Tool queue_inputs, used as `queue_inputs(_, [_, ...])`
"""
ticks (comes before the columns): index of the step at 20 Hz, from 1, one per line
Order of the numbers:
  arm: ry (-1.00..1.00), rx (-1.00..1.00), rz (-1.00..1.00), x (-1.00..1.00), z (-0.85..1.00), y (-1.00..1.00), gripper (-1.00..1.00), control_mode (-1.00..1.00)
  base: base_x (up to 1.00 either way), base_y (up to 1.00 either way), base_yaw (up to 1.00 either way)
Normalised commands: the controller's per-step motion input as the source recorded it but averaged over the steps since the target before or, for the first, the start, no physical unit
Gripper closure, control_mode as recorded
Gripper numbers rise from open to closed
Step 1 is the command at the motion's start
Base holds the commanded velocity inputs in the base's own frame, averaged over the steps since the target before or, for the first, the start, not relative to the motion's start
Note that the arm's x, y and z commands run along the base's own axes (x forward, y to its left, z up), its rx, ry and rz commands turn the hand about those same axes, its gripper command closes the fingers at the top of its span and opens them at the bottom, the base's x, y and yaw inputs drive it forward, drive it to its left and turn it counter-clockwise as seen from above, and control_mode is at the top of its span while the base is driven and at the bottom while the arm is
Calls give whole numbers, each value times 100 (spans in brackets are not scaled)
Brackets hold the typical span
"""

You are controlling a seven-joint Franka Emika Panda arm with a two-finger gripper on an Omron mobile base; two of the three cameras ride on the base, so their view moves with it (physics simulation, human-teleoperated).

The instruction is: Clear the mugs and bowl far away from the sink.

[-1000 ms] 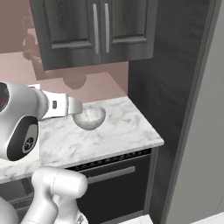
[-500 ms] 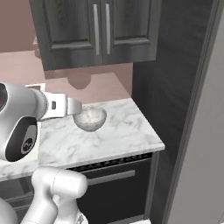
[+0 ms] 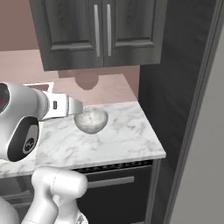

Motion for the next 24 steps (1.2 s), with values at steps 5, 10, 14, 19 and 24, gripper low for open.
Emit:
queue_inputs(5, [0,0,0,0,0,0,-100,100,48,-11,10])
queue_inputs(10, [2,3,0,17,-16,0,-100,-100,35,0,3])
queue_inputs(14, [1,7,0,52,-43,0,-100,-100,0,0,0])
queue_inputs(19, [6,3,0,50,-42,0,-100,-100,0,0,0])
queue_inputs(24, [10,0,0,48,-38,0,-100,-100,0,0,0])
